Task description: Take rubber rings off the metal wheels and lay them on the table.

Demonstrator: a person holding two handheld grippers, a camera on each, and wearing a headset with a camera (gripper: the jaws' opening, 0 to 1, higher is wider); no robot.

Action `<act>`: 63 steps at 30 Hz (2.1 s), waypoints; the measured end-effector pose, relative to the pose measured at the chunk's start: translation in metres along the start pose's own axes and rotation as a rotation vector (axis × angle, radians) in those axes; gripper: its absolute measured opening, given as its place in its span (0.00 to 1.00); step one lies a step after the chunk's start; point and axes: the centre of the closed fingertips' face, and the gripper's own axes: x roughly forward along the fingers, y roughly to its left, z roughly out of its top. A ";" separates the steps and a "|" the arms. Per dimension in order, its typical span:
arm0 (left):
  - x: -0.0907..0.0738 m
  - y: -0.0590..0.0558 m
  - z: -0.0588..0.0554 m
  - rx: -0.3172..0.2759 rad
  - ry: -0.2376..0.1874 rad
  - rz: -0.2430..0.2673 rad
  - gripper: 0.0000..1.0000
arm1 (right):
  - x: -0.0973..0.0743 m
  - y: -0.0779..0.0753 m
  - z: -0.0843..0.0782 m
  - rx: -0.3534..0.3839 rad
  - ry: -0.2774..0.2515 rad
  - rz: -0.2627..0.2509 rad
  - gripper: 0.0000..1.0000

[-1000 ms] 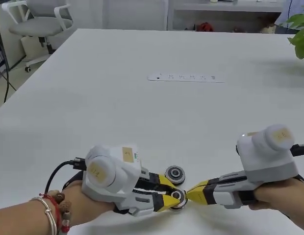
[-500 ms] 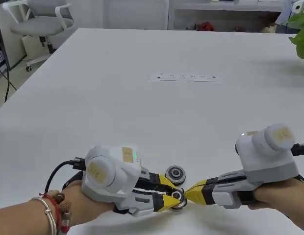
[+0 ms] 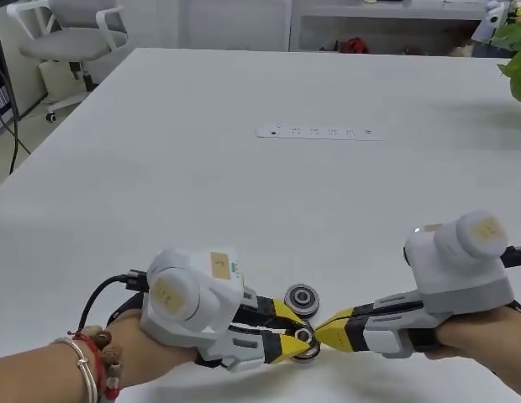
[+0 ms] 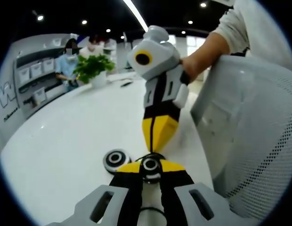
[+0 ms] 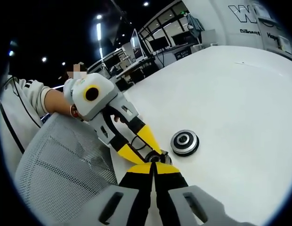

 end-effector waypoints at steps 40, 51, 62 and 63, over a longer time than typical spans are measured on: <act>-0.047 0.005 0.037 0.056 -0.006 -0.033 0.45 | -0.012 0.002 0.016 -0.022 -0.040 -0.014 0.00; -0.092 0.012 0.032 0.090 0.015 0.050 0.64 | -0.028 0.007 0.012 -0.091 0.022 -0.010 0.00; -0.115 0.010 0.010 -0.002 0.004 0.118 0.73 | -0.045 0.024 0.021 -0.141 0.033 -0.009 0.00; -0.116 0.010 0.009 -0.010 0.000 0.122 0.73 | -0.046 0.027 0.022 -0.145 0.033 -0.006 0.00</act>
